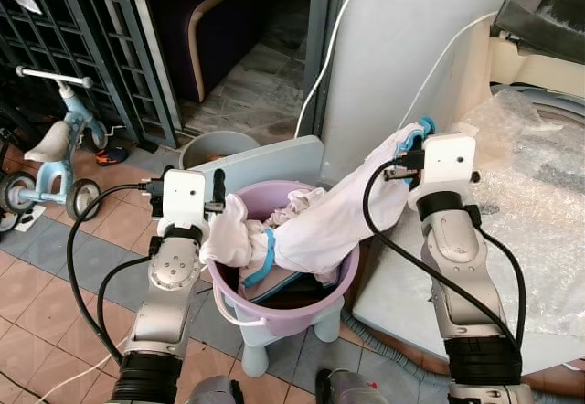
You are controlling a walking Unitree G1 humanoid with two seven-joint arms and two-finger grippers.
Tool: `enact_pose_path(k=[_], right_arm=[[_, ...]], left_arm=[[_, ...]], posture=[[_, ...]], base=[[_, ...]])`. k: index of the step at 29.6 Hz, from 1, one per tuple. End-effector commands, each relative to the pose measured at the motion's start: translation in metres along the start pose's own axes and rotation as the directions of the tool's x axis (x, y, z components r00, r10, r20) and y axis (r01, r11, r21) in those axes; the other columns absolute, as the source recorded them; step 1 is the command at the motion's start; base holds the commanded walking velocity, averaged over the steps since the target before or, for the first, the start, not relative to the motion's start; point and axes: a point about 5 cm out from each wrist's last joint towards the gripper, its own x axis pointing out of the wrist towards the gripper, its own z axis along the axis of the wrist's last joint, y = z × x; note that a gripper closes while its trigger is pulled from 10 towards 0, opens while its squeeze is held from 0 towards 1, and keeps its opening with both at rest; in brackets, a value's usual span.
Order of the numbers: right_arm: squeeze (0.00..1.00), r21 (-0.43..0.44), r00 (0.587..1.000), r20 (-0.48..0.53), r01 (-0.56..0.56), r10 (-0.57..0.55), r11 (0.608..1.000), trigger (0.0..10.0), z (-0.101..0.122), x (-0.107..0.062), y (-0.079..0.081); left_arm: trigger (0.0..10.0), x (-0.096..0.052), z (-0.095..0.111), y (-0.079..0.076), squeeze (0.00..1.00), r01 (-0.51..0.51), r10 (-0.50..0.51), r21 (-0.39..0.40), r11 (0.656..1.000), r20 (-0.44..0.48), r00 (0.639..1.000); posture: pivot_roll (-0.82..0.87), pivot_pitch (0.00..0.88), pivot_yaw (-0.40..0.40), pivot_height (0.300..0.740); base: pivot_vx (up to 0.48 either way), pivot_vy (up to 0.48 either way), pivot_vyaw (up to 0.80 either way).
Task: Clothes washing
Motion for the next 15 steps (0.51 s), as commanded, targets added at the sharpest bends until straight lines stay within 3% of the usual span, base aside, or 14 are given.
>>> enact_pose_path(k=[1, 6, 15], right_arm=[[0.00, 0.000, 1.000, 0.026, 0.007, -0.007, 1.000, 10.0, 0.008, 0.000, -0.001], [0.00, 0.004, 1.000, 0.005, 0.014, -0.014, 1.000, 10.0, 0.006, -0.003, 0.002], [0.00, -0.121, 0.987, 0.156, 0.049, -0.029, 0.991, 10.0, 0.033, 0.013, -0.008]], left_arm=[[10.0, -0.001, 0.004, 0.001, 0.00, 0.005, -0.005, -0.010, 1.000, 0.018, 1.000], [10.0, -0.003, 0.005, 0.004, 0.00, 0.023, -0.023, 0.003, 1.000, 0.021, 1.000], [10.0, -0.003, 0.006, 0.002, 0.00, 0.036, -0.036, -0.005, 0.999, 0.021, 0.999]], posture=[[-0.02, 0.032, -0.012, 0.740], [-0.03, 0.050, -0.006, 0.740], [-0.03, 0.053, -0.004, 0.740]], base=[[0.000, 0.000, 0.00], [0.000, -0.162, -0.63], [0.000, -0.295, -0.79]])
